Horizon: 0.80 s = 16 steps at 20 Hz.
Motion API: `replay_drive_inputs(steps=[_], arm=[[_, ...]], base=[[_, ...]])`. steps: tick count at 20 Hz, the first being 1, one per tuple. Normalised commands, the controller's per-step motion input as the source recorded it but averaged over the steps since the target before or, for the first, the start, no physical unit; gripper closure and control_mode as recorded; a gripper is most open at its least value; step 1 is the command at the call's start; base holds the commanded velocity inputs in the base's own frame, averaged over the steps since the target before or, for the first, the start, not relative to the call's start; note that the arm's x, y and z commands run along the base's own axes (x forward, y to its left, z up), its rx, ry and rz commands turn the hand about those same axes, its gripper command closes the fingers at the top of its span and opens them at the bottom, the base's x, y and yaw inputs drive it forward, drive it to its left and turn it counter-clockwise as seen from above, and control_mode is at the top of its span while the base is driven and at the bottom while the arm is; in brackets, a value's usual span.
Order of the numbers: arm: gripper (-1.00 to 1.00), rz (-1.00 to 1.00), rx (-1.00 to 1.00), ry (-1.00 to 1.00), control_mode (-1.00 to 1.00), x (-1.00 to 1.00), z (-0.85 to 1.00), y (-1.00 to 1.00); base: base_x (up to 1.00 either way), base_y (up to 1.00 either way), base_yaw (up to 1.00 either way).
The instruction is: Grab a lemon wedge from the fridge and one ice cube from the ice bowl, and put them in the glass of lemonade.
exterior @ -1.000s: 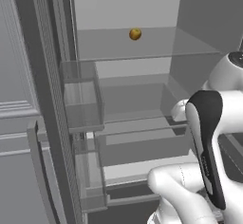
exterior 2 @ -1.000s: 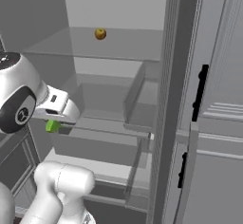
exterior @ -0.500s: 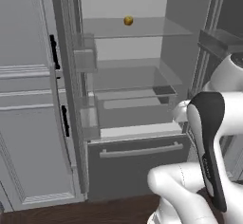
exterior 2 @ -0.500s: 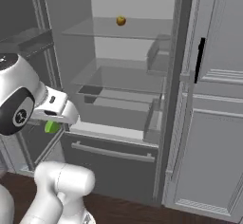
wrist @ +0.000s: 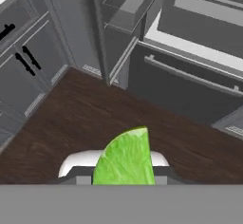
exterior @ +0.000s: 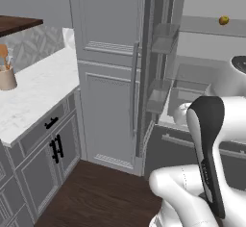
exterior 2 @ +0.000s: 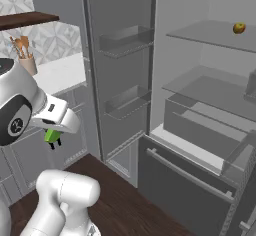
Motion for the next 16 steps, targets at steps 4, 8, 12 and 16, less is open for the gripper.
replay_drive_inputs(steps=[4, 8, 12, 16], arm=[[1.00, 0.00, 0.00, 0.00, 1.00, 0.00, 0.00, 0.00], [1.00, 0.00, 0.00, 0.00, 1.00, 0.00, 0.00, 0.00], [1.00, 0.00, 0.00, 0.00, 1.00, 0.00, 0.00, 0.00], [1.00, 0.00, 0.00, 0.00, 1.00, 0.00, 0.00, 0.00]], base=[[-0.03, 0.16, 0.77], [-0.81, -0.19, 0.33], [-0.99, -0.28, 0.00], [-0.93, -0.13, 0.01]])
